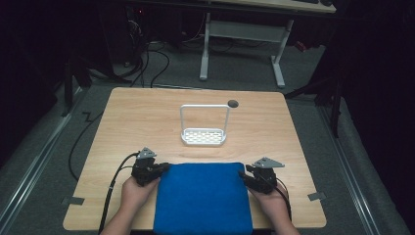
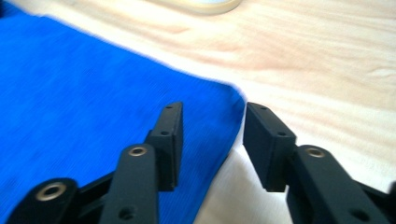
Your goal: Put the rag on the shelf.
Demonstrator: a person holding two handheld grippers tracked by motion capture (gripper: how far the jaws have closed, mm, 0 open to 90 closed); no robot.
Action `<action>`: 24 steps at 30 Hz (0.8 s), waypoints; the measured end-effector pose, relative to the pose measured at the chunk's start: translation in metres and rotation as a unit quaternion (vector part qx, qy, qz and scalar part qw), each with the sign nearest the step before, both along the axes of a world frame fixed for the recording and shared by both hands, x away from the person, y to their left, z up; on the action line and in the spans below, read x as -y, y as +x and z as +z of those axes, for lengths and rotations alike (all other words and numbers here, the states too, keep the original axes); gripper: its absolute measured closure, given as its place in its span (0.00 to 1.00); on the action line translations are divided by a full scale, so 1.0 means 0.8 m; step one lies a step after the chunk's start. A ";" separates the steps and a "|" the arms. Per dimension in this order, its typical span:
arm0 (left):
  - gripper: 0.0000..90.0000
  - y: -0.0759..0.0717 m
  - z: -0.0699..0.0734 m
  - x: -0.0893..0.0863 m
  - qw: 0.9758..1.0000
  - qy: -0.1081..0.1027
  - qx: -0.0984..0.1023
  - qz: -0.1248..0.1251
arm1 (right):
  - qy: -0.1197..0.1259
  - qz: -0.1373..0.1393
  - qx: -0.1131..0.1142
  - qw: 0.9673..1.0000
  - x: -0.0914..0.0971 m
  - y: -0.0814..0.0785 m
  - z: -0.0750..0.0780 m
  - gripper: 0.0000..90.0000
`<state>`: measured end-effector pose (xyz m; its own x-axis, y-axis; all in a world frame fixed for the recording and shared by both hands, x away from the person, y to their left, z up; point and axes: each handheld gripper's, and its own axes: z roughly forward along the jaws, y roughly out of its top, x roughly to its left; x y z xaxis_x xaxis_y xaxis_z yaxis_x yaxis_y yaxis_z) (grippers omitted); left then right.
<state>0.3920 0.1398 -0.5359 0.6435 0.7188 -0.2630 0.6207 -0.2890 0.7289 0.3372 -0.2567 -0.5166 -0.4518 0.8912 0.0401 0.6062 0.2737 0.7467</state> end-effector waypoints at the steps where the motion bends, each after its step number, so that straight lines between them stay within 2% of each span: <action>1: 0.95 0.000 0.000 0.000 1.000 0.000 0.000 0.000 | -0.003 -0.008 -0.002 1.000 -0.001 0.006 -0.001 0.62; 4: 0.95 0.000 0.000 0.000 1.000 -0.001 0.001 0.001 | -0.004 -0.022 -0.006 1.000 -0.003 0.023 -0.008 0.64; 6: 0.95 0.000 0.000 0.000 1.000 -0.001 0.001 0.000 | -0.021 -0.030 -0.017 0.999 -0.006 0.031 -0.013 0.66; 7: 0.95 0.000 -0.001 -0.001 1.000 -0.002 0.001 0.001 | -0.027 -0.029 -0.009 0.999 -0.007 0.032 -0.014 0.67; 11: 0.96 -0.001 0.000 0.000 1.000 -0.001 0.002 0.000 | -0.049 -0.014 -0.012 0.999 -0.015 0.033 -0.011 0.80; 14: 0.96 -0.001 0.000 -0.001 1.000 0.000 0.002 0.000 | -0.033 -0.017 -0.025 0.999 -0.017 0.038 -0.010 0.90; 17: 0.96 -0.001 -0.001 -0.001 1.000 -0.001 0.003 0.002 | -0.015 -0.026 -0.028 0.999 -0.014 0.037 -0.011 0.98; 21: 0.96 -0.001 0.000 -0.002 1.000 -0.002 0.002 0.004 | -0.005 -0.022 -0.011 1.000 -0.012 0.030 -0.012 0.99; 24: 0.96 -0.004 0.002 -0.005 1.000 -0.014 0.014 0.006 | 0.006 -0.016 0.010 1.000 -0.012 0.022 -0.005 0.99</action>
<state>0.3887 0.1441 -0.5344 0.6425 0.7190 -0.2649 0.6035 -0.2618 0.7532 0.3546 -0.2470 -0.5206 -0.4237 0.9048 0.0417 0.5987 0.2453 0.7625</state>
